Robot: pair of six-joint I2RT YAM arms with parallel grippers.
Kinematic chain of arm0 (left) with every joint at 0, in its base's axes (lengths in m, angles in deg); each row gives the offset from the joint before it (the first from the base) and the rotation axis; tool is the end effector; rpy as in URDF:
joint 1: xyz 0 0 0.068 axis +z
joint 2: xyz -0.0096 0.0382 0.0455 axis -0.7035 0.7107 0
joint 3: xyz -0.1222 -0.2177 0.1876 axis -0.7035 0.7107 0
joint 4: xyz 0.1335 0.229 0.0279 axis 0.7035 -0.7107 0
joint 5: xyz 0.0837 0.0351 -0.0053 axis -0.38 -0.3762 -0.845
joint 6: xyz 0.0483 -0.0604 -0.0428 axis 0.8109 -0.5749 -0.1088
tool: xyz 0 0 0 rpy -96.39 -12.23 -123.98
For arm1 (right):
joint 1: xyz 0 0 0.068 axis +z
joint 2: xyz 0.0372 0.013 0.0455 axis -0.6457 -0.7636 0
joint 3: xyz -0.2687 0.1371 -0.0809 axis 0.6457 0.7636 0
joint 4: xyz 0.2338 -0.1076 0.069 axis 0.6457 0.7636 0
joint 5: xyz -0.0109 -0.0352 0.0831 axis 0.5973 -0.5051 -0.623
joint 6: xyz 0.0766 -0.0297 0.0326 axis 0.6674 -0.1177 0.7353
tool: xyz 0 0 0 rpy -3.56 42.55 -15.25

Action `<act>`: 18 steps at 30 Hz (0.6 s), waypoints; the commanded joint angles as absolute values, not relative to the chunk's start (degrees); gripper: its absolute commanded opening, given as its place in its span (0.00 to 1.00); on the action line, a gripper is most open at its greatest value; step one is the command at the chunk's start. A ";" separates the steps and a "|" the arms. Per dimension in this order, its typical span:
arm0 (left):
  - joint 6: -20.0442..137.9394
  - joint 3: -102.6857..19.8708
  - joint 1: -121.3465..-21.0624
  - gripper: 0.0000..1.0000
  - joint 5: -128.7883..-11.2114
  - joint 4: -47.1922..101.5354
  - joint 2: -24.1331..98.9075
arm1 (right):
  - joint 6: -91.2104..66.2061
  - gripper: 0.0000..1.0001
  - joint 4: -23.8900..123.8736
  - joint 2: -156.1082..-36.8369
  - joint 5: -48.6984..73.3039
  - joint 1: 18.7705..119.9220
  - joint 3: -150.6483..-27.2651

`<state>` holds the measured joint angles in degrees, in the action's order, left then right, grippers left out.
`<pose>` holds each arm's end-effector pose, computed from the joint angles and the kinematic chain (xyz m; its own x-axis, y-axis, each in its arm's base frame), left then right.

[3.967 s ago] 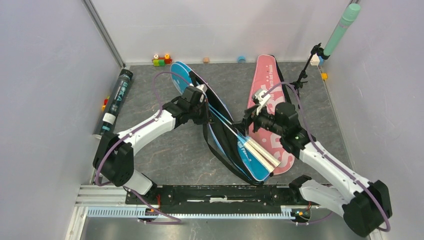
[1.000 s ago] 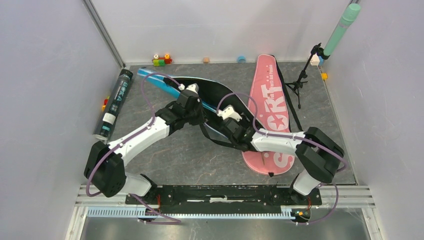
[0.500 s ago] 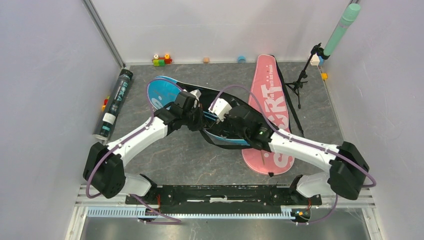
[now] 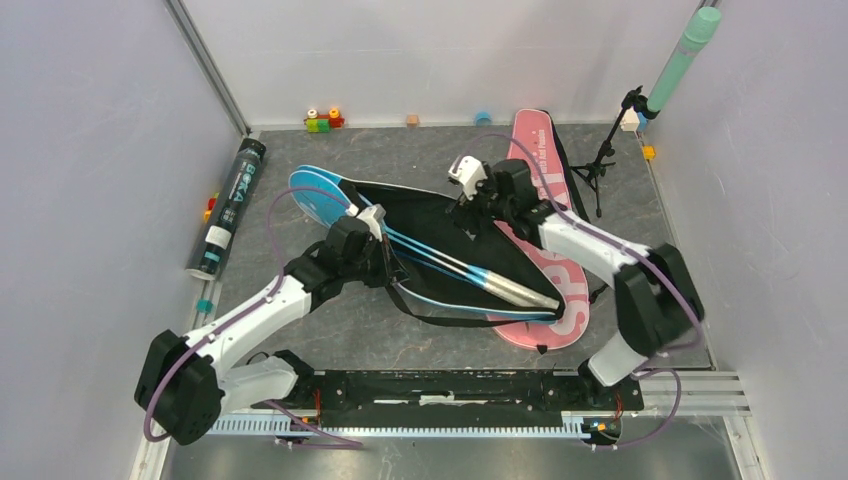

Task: Pack up the badminton gear
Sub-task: Adjust the racket in the racket bag.

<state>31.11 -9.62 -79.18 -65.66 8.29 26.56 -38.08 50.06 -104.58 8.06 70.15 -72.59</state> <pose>0.2014 -0.1590 0.2419 -0.8546 -0.1648 -0.4924 0.1884 0.7852 -0.5899 0.3321 0.2099 0.2685 -0.2111 -0.4847 -0.8488 -0.7497 0.6375 -0.1776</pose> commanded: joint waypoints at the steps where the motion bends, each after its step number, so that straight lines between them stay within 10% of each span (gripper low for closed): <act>1: 34.65 -7.04 -79.36 0.02 -64.72 13.11 23.30 | -44.41 0.94 55.96 -114.58 -4.25 69.17 -82.87; 4: 34.78 -5.67 -79.34 0.02 -65.76 15.10 21.65 | -46.96 0.72 61.06 -120.31 -12.54 68.87 -88.73; 8: 34.13 -5.94 -79.49 0.02 -62.68 21.18 21.26 | -49.21 0.01 65.72 -120.97 -17.57 68.87 -94.60; 14: 39.40 -10.55 -87.77 0.03 -64.52 28.76 22.29 | -62.61 0.00 84.43 -119.34 -11.93 68.47 -106.46; 18: 41.71 -16.79 -90.92 0.26 -62.09 28.27 28.77 | -89.68 0.04 103.18 -118.74 -14.27 66.55 -107.46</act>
<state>35.50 -9.01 -87.56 -67.21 21.28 24.92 -63.04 85.01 -121.98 -13.55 68.53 -104.74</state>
